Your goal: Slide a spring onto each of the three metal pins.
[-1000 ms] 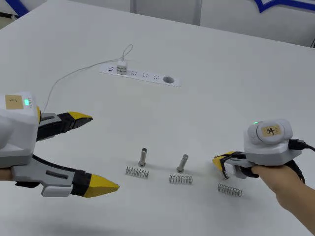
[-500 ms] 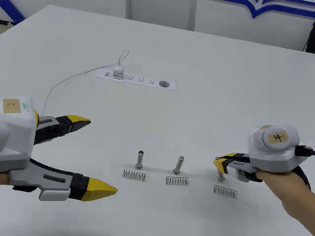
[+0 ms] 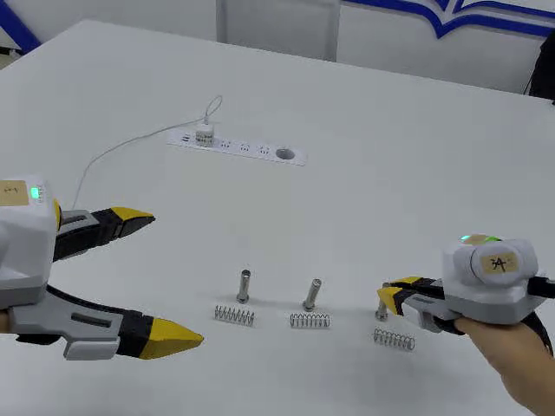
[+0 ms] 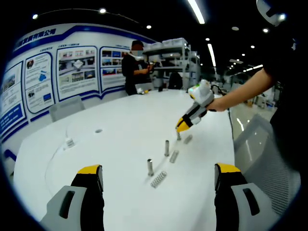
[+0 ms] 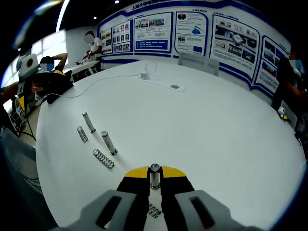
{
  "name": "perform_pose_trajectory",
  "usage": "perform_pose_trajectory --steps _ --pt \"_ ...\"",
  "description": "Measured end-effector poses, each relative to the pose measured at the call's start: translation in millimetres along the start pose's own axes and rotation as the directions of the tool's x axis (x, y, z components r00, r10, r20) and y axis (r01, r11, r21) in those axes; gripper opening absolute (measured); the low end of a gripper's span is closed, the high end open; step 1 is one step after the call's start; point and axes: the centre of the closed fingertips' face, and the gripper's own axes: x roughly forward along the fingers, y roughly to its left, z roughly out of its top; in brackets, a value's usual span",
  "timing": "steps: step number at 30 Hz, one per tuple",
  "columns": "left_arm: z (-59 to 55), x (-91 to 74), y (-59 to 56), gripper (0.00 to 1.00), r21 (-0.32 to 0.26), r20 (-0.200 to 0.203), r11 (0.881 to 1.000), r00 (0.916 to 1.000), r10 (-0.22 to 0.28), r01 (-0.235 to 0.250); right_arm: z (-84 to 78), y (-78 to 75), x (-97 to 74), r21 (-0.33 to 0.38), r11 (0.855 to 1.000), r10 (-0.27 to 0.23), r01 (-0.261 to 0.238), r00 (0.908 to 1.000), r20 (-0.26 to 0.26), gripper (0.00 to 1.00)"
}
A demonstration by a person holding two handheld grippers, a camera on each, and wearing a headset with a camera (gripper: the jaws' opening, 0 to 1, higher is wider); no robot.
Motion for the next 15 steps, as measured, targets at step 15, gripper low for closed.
perform_pose_trajectory --steps 15 --pt "1.5 -0.1 -3.5 0.98 0.000 -0.003 1.000 1.0000 -0.001 0.001 -4.1 0.5 -6.4 -0.073 0.997 -0.006 0.005 0.9999 -0.015 0.09"
